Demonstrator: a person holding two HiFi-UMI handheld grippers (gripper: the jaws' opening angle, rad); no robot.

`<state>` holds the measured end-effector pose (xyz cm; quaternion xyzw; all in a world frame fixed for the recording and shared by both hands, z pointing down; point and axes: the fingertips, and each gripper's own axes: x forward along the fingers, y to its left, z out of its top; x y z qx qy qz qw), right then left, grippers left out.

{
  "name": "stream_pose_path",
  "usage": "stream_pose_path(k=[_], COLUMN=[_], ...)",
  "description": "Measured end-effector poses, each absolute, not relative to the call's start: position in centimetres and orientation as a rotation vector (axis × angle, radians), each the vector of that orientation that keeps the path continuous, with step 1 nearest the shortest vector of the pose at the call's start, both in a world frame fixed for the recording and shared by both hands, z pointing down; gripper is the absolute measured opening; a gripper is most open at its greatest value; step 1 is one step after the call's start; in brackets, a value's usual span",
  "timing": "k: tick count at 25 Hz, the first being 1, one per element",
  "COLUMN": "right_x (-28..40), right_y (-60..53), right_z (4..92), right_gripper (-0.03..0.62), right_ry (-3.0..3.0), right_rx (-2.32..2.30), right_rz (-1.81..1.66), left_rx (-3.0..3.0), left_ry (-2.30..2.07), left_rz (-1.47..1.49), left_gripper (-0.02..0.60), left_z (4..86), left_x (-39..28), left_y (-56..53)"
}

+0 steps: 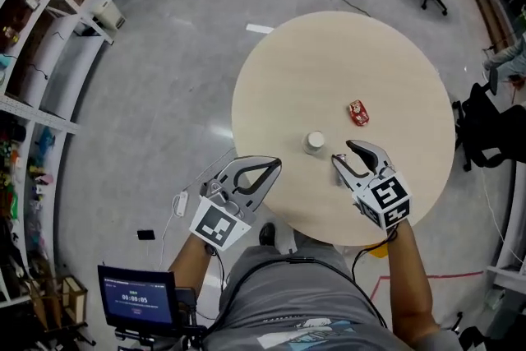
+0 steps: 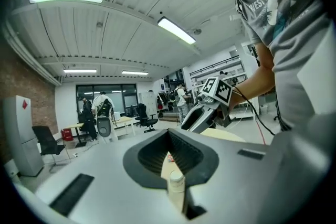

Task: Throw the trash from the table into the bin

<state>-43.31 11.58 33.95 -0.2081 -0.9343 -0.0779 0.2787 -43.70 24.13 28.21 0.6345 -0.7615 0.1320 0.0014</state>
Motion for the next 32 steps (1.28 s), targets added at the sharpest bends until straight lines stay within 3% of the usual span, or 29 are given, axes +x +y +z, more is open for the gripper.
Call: stream_pose_path(k=[6, 11, 15, 23, 32], right_x=[-45.8, -51.5, -52.0, -48.2, -51.1], right_y=[13.7, 10.3, 9.8, 13.4, 11.5], right_z=[41.5, 51.2, 54.5, 55.7, 49.6], right_gripper=[0.258, 0.276, 0.276, 0.275, 0.273], right_ry=[-2.351, -2.224, -2.148, -2.009, -2.236], right_rx=[-0.67, -0.739, -0.761, -0.745, -0.685], right_rz=[-0.183, -0.207, -0.25, -0.372, -0.416], left_rx=[1.867, 1.759, 1.706, 1.687, 1.741], left_ry=[-2.361, -2.353, -2.35, -2.351, -2.393], left_rz=[0.359, 0.357, 0.349, 0.306, 0.351], left_gripper=[0.041, 0.041, 0.041, 0.041, 0.041], left_z=[31.6, 36.9, 37.7, 35.8, 35.2], left_x=[-44.0, -48.1, -47.9, -44.7, -46.9], left_y=[24.6, 20.2, 20.0, 24.9, 23.7])
